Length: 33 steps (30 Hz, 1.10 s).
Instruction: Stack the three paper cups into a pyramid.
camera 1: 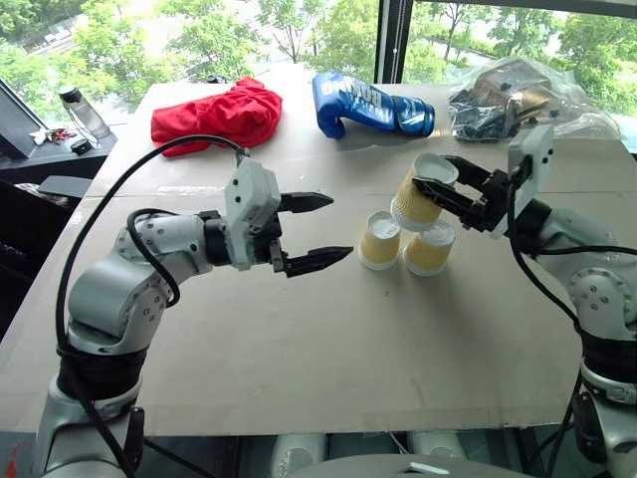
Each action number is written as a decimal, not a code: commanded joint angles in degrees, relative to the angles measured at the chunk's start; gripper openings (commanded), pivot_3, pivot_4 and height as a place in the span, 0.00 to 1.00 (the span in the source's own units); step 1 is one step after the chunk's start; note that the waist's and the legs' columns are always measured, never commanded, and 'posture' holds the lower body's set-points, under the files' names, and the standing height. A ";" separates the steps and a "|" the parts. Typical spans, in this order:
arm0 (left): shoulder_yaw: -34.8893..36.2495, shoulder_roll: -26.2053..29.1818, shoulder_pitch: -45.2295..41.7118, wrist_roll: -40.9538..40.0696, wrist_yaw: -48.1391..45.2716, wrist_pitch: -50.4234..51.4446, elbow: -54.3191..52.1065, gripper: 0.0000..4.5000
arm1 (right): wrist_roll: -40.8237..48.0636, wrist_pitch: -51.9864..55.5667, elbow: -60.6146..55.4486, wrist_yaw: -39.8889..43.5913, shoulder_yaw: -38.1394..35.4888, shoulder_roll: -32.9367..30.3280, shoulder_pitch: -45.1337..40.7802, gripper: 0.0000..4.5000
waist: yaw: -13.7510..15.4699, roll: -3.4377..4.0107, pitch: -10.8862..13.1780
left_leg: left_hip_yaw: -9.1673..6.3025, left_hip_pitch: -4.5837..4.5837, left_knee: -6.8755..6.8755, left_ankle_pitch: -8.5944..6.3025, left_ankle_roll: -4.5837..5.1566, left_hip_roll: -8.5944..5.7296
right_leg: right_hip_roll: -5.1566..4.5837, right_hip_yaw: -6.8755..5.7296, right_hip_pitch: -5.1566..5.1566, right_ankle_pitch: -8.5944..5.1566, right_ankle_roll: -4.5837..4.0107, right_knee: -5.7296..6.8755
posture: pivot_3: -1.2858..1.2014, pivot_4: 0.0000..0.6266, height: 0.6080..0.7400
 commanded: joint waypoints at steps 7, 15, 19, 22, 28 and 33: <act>1.51 0.60 -1.27 -3.36 1.12 1.91 -2.61 1.00 | -1.37 0.43 -1.17 1.04 0.26 -0.71 -0.74 0.48 | -0.06 0.00 0.00 | 0.01 0.01 0.00 -0.01 0.02 0.00 | 0.01 0.01 0.00 0.00 0.00 0.00 | 0.52 0.24 1.00; 1.02 0.74 -1.52 -2.55 0.53 1.61 -1.81 1.00 | -2.56 0.36 -2.08 1.42 0.30 -0.56 0.35 0.90 | -0.05 -0.01 0.00 | 0.01 0.01 0.01 0.00 0.01 0.00 | 0.01 0.01 0.00 0.00 0.00 0.01 | 0.52 0.24 1.00; 1.26 0.81 -1.23 -2.95 0.59 2.13 -1.81 1.00 | -0.91 0.47 -3.45 1.45 -1.42 -0.45 1.17 0.99 | -0.04 -0.01 0.00 | 0.01 0.01 0.01 0.00 0.00 0.00 | 0.01 0.01 0.00 0.00 0.00 0.01 | 0.52 0.24 1.00; 2.06 0.68 -0.03 -3.69 0.53 2.29 -2.03 1.00 | 1.43 0.30 -5.01 2.74 -4.61 -1.76 3.12 0.99 | -0.02 -0.01 0.00 | 0.00 0.01 0.01 0.00 0.00 0.00 | 0.02 0.00 0.00 0.00 0.00 0.01 | 0.52 0.24 1.00; 3.86 1.13 7.54 -2.87 0.40 0.17 -3.89 1.00 | 9.99 -0.62 -5.57 7.05 -14.74 -3.08 11.80 0.99 | 0.01 -0.01 -0.01 | 0.02 0.01 0.00 -0.02 0.02 0.03 | 0.00 0.02 0.01 0.00 0.00 -0.01 | 0.52 0.24 1.00; 1.21 -3.35 17.36 6.12 7.74 -6.71 -3.63 1.00 | -0.37 -14.45 -1.33 18.99 -14.85 -4.38 28.28 0.99 | 0.30 -0.01 -0.09 | -0.01 0.03 -0.06 -0.11 0.19 0.02 | 0.01 0.02 0.07 0.00 0.00 -0.08 | 0.52 0.24 1.00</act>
